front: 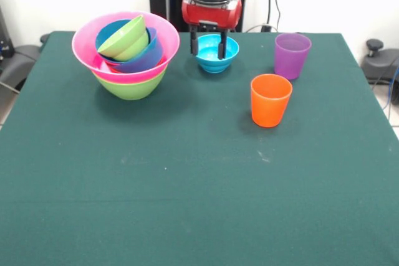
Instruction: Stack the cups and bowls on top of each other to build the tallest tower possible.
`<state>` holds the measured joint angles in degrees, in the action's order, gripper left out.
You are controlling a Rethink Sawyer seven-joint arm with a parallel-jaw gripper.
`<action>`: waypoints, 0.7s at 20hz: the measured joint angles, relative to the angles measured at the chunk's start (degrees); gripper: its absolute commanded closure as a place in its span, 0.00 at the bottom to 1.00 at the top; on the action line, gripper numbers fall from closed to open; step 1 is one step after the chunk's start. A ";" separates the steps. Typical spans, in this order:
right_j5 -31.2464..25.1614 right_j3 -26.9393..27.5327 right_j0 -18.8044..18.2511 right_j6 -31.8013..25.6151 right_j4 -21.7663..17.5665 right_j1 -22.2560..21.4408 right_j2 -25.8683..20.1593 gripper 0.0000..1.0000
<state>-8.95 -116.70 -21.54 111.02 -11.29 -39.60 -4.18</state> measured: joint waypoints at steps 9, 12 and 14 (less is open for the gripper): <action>1.91 -2.59 2.38 0.07 0.01 -0.39 1.87 0.00; 1.90 -3.95 4.41 0.21 0.02 -1.34 2.89 0.00; 1.91 -4.41 5.17 0.32 0.05 -1.78 3.22 0.00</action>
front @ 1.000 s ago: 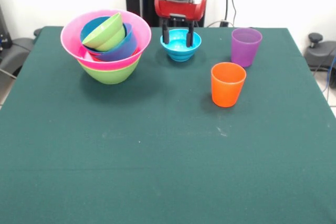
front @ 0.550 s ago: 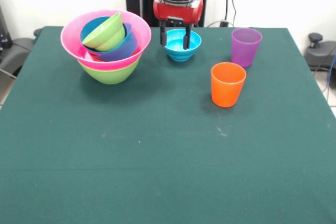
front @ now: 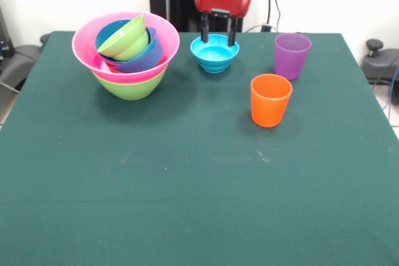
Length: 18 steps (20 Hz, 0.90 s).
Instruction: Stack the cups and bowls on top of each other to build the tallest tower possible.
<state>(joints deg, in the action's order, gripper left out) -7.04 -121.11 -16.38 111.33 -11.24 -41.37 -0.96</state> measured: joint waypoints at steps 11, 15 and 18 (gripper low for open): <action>0.75 -1.57 3.54 2.09 0.50 -0.24 0.77 0.00; 3.37 -1.55 3.56 3.26 0.50 2.16 0.99 0.00; 5.30 -1.55 3.66 3.74 0.51 3.83 1.20 0.00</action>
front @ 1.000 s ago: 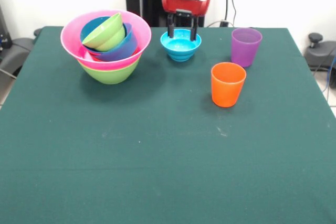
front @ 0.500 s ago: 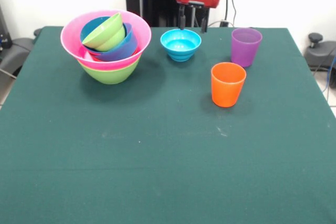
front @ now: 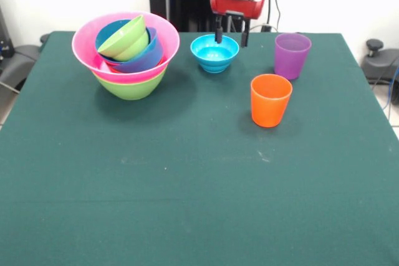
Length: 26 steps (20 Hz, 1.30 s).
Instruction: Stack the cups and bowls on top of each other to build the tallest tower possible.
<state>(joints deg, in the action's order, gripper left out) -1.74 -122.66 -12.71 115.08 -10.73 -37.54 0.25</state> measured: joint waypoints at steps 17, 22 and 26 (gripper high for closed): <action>4.98 0.27 1.01 0.60 0.04 7.76 0.77 0.00; 6.84 0.34 1.52 0.60 0.04 9.05 1.32 1.00; 8.80 0.37 2.81 0.60 0.05 8.99 2.67 1.00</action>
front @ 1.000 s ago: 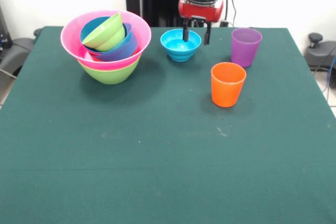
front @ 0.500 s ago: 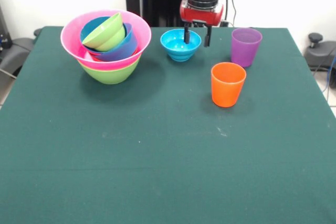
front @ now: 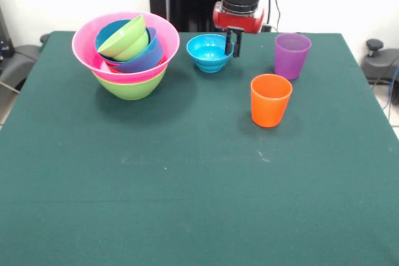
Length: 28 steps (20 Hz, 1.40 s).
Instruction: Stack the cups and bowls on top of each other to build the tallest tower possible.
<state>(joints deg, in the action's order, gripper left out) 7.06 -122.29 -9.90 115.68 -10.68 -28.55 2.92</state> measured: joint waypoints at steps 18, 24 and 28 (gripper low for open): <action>-16.82 -0.88 -2.85 0.00 4.77 -22.79 -3.62 1.00; -25.57 -0.93 -7.27 0.00 8.41 -32.10 -7.24 1.00; -32.33 -0.64 -8.89 0.00 10.43 -37.25 -8.95 1.00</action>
<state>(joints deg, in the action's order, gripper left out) -25.27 -122.93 -18.80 115.68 -0.26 -65.79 -6.03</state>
